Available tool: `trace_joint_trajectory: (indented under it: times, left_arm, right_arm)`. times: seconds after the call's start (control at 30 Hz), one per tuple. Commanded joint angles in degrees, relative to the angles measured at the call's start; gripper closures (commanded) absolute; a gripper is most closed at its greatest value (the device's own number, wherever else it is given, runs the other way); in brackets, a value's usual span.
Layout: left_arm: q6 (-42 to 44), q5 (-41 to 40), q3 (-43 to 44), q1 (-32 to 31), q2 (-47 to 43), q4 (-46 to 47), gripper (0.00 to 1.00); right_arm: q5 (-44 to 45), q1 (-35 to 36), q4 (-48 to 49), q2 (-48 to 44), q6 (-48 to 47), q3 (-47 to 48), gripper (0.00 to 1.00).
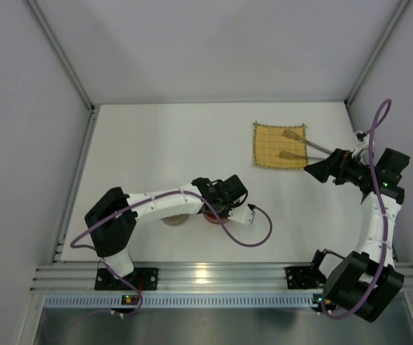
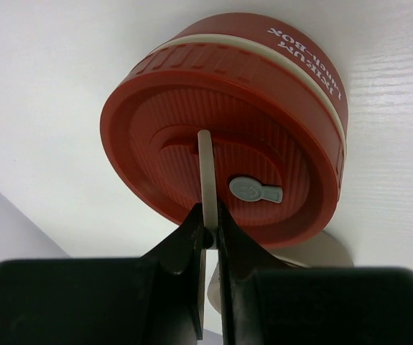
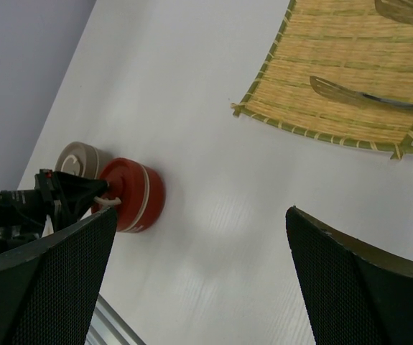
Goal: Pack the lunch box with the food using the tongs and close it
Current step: Close the box lid on the packing box.
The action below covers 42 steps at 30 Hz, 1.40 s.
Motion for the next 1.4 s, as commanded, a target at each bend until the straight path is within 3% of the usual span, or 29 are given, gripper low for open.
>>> trace_joint_trajectory:
  times: [0.0,0.43,0.53,0.67,0.8,1.37]
  left_arm:
    - [-1.1,9.1,-5.8,-0.4,4.3,-16.7,0.89]
    - [-2.0,11.9,-2.6,-1.8,1.6,-21.4,0.82]
    - [-2.5,11.6,-1.8,-2.0,2.5,-21.6,0.77]
    - [-2.5,11.7,-0.6,-2.0,2.7,-21.6,0.62]
    - [-2.6,11.9,1.4,-2.0,2.8,-22.2,0.57]
    - [-1.9,10.4,11.3,-2.1,3.1,-23.0,0.55]
  right_arm:
    - [-2.4,-1.0,-1.6,0.0,-3.6,0.0,0.01]
    - [-3.6,-0.9,-1.4,0.1,-3.2,-0.2,0.01]
    - [-3.6,-0.9,-1.6,0.1,-3.2,-0.5,0.01]
    - [-3.7,-0.9,-2.1,-0.1,-3.8,-0.4,0.01]
    - [-3.8,-0.9,-2.3,0.0,-3.8,-0.4,0.0]
    - [-4.3,-0.9,-2.2,-0.4,-3.5,-0.7,0.01]
